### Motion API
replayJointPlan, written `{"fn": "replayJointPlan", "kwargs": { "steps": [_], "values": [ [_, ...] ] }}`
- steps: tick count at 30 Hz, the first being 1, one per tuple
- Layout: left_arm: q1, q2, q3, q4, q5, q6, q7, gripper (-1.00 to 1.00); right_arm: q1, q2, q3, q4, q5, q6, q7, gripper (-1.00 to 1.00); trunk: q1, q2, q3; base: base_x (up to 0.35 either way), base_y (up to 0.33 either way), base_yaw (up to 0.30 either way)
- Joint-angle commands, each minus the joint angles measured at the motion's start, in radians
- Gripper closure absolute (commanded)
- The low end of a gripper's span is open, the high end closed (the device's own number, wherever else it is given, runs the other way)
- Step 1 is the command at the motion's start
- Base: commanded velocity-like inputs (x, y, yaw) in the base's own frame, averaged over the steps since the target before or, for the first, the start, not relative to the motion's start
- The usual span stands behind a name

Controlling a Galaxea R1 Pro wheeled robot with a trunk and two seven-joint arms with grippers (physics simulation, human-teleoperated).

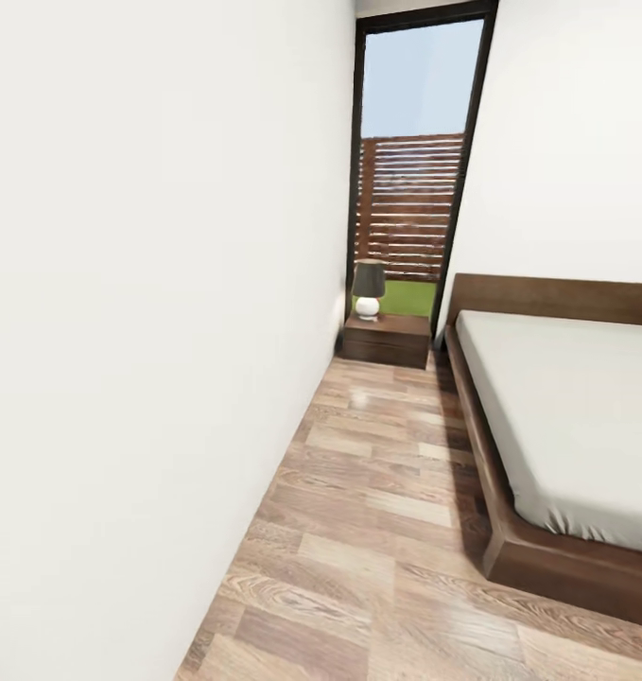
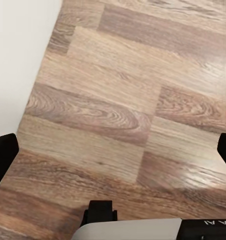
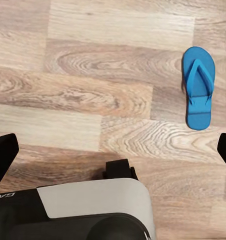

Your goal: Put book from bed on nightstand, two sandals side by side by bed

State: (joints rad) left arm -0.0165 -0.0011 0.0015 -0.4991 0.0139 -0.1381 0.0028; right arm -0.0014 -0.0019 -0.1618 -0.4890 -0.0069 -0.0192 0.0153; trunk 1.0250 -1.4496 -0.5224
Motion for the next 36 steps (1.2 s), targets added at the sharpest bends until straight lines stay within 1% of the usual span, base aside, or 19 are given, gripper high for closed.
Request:
{"fn": "replayJointPlan", "kwargs": {
  "steps": [1,6,15,21,36],
  "values": [
    [0.000,0.000,0.000,0.000,0.001,-0.003,0.000,-1.00,0.000,0.000,-0.002,0.000,-0.001,-0.002,0.002,-1.00,0.000,0.000,-0.001,0.000,0.000,-0.235],
    [0.000,0.000,0.000,0.001,0.001,-0.003,0.000,-1.00,0.000,0.000,-0.002,0.000,-0.001,-0.002,0.002,-1.00,0.000,0.000,-0.003,0.151,0.000,-0.180],
    [0.000,0.000,0.000,0.001,0.001,-0.003,0.000,-1.00,0.000,0.000,-0.001,0.000,-0.001,-0.002,0.002,-1.00,0.000,0.000,-0.003,0.295,0.000,-0.023],
    [0.000,0.000,0.000,0.001,0.001,-0.003,0.000,-1.00,0.000,0.000,-0.002,0.000,-0.001,-0.001,0.002,-1.00,0.000,0.000,-0.003,0.034,0.000,-0.072],
    [0.000,0.000,0.000,0.001,0.001,-0.003,0.000,-1.00,0.000,0.000,-0.002,0.000,-0.001,-0.002,0.002,-1.00,0.000,0.000,-0.003,0.001,0.000,-0.233]
  ]
}}
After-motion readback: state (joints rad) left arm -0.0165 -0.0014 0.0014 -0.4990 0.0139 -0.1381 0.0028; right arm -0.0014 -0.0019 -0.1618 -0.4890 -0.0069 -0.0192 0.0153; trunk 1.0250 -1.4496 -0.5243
